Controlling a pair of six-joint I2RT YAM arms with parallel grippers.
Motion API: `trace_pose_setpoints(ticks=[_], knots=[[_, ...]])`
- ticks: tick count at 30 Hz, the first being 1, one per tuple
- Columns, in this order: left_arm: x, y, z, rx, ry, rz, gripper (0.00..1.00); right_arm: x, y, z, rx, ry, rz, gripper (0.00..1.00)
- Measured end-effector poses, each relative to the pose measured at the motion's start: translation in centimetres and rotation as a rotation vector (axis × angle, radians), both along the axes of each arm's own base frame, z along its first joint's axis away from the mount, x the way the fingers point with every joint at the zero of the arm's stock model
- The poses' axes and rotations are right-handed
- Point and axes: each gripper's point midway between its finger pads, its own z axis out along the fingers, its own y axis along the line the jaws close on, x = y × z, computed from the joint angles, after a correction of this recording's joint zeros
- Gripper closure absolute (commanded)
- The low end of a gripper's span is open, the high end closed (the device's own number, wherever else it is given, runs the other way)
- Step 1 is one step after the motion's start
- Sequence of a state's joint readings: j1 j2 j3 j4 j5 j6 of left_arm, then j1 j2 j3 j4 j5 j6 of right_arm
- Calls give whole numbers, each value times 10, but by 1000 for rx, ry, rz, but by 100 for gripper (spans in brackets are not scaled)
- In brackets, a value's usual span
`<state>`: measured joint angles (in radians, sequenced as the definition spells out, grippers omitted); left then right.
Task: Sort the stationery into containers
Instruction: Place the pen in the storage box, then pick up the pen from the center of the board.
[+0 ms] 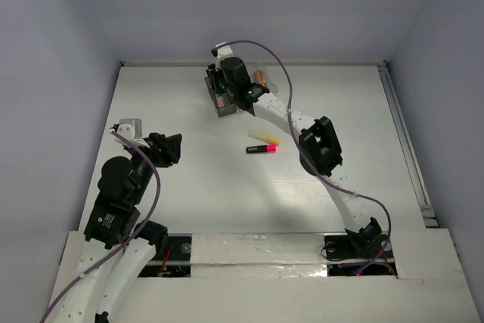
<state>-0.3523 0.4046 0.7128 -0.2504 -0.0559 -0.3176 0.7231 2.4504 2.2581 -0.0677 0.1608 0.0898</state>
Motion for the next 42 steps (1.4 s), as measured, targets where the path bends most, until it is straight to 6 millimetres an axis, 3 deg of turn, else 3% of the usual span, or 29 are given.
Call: trace_pose_setpoints(ticks=[5, 10, 11, 15, 19, 22, 26, 28, 29, 31, 33, 35, 38, 40, 42], knots=[[3, 1, -2, 3, 10, 0, 51, 11, -14, -18, -4, 35, -31, 87], [4, 0, -3, 3, 13, -13, 51, 16, -18, -22, 8, 45, -42, 67], [4, -1, -3, 3, 12, -15, 51, 16, -17, -25, 7, 49, -42, 57], [4, -2, -1, 0, 6, -22, 51, 16, -16, -39, -2, 70, -38, 54], [7, -2, -2, 1, 11, -19, 51, 17, -17, -46, -6, 83, -36, 39], [8, -2, -4, 3, 19, -21, 51, 16, -16, -46, -1, 86, -31, 38], [9, -4, -6, 9, 24, -29, 60, 11, -16, -45, 3, 94, -17, 40], [10, -7, -8, 14, 33, -48, 77, 1, -23, -40, 6, 101, -11, 56], [11, -11, -9, 21, 37, -68, 88, -7, -29, -36, 5, 108, -9, 83], [15, -20, -13, 22, 52, -111, 97, -24, -42, -17, 23, 101, -7, 100], [18, -31, -18, 11, 72, -161, 100, -45, -59, 11, 41, 82, -13, 100], [21, -41, -25, -18, 95, -204, 100, -71, -83, 52, 85, 31, -24, 100], [20, -70, -43, -68, 147, -283, 100, -109, -117, 102, 175, -43, -43, 100], [12, -100, -56, -67, 199, -358, 100, -139, -144, 115, 218, -64, -64, 100], [7, -134, -72, -36, 244, -416, 100, -166, -169, 102, 228, -45, -85, 98]])
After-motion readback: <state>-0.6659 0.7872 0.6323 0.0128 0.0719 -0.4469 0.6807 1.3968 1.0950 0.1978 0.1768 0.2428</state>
